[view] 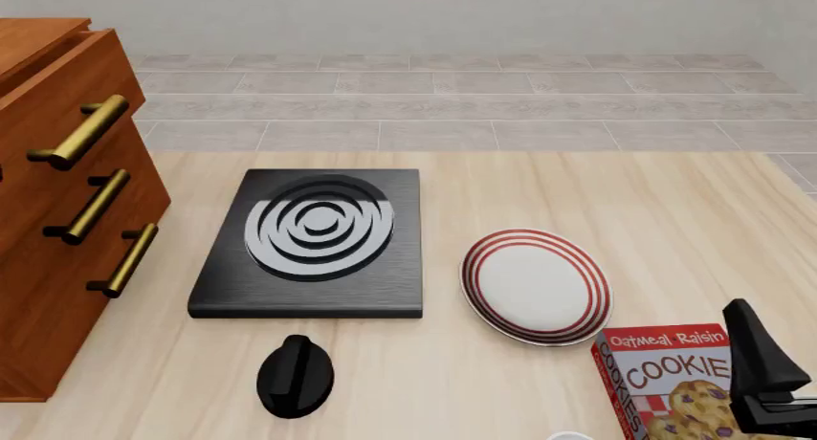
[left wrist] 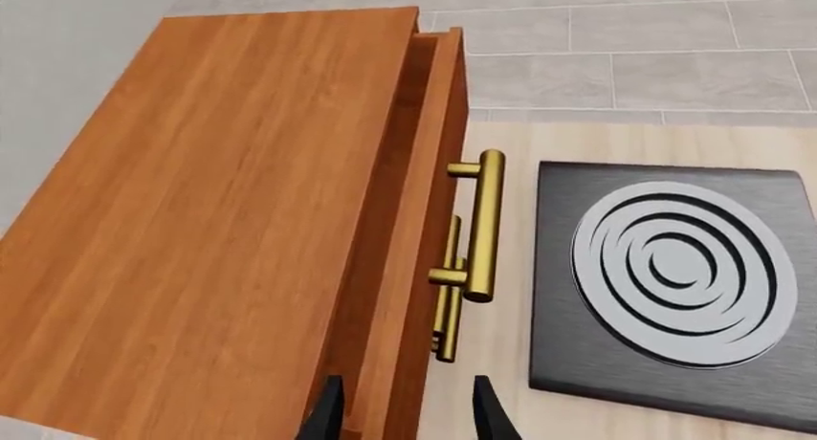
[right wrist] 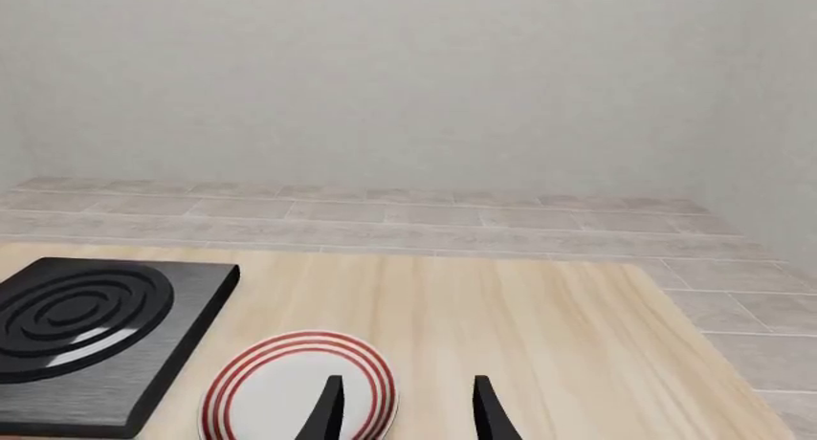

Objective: Pick the akita bowl in the top layer of the wooden cabinet and place it on the plate.

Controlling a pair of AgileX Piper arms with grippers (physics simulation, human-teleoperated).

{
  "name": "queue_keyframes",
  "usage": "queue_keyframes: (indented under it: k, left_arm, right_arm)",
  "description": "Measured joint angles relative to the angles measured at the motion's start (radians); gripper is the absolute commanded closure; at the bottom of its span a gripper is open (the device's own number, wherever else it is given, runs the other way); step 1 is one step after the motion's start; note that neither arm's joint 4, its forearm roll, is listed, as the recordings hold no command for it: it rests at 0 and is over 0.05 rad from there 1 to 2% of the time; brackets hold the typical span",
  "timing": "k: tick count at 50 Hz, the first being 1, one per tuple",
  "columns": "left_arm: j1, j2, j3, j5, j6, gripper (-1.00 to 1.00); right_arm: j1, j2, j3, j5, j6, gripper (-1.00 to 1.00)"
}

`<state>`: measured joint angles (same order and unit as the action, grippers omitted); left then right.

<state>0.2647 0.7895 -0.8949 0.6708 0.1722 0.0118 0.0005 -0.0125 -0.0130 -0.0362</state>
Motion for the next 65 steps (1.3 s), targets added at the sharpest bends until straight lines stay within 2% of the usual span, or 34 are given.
queue_keyframes:
  k: [65]
  left_arm:
    - [-0.137,-0.038,0.016,0.004,-0.125,-1.0]
  right_arm:
    - [-0.002,0.0,-0.011,0.006,0.01,-1.0]
